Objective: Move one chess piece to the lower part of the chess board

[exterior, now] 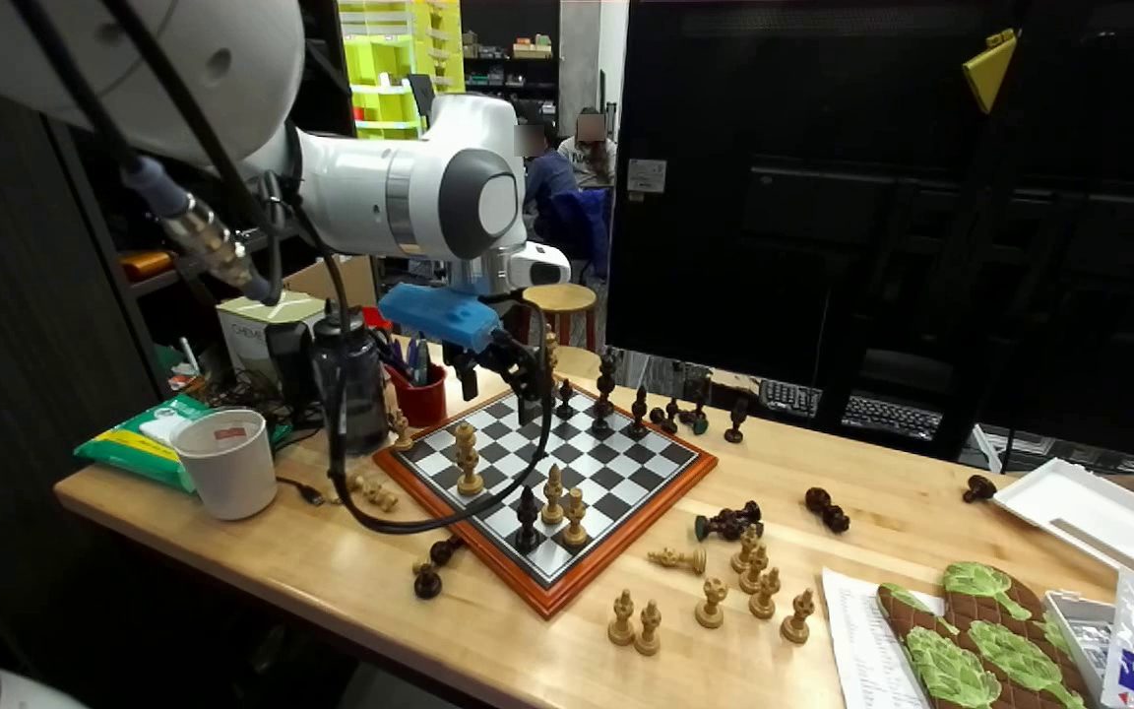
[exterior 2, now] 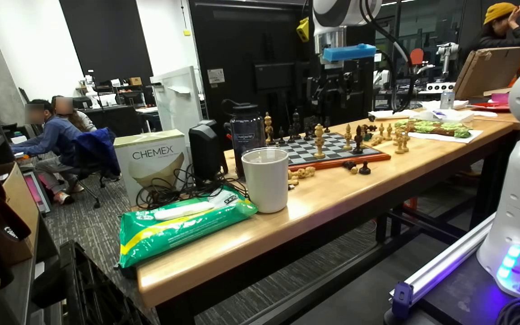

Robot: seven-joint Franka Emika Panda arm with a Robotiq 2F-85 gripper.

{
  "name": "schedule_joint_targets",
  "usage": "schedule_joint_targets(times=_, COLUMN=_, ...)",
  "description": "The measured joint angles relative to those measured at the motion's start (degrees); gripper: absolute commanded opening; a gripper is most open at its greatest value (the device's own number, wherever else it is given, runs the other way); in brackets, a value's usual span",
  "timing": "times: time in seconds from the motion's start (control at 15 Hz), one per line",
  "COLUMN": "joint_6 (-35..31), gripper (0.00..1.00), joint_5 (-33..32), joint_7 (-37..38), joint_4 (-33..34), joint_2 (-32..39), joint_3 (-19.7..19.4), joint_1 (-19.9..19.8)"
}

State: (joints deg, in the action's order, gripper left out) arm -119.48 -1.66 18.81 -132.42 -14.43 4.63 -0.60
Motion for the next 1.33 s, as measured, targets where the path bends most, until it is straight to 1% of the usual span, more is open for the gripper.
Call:
schedule_joint_targets(times=0.27, joint_6=0.27, gripper=1.00, joint_5=-2.77, joint_7=-0.99, joint_4=7.46, joint_2=7.16, joint_3=0.58, joint_1=0.47)
schedule_joint_targets(times=0.6, joint_6=1.31, gripper=1.00, joint_5=-3.02, joint_7=-5.37, joint_4=20.42, joint_2=18.59, joint_3=0.59, joint_1=2.12)
schedule_joint_targets(times=0.93, joint_6=6.20, gripper=1.00, joint_5=-3.02, joint_7=-8.99, joint_4=33.51, joint_2=27.24, joint_3=0.47, joint_1=3.62)
schedule_joint_targets(times=1.33, joint_6=9.90, gripper=1.00, joint_5=-2.97, joint_7=-13.83, joint_4=45.61, joint_2=35.20, joint_3=0.35, joint_1=4.34)
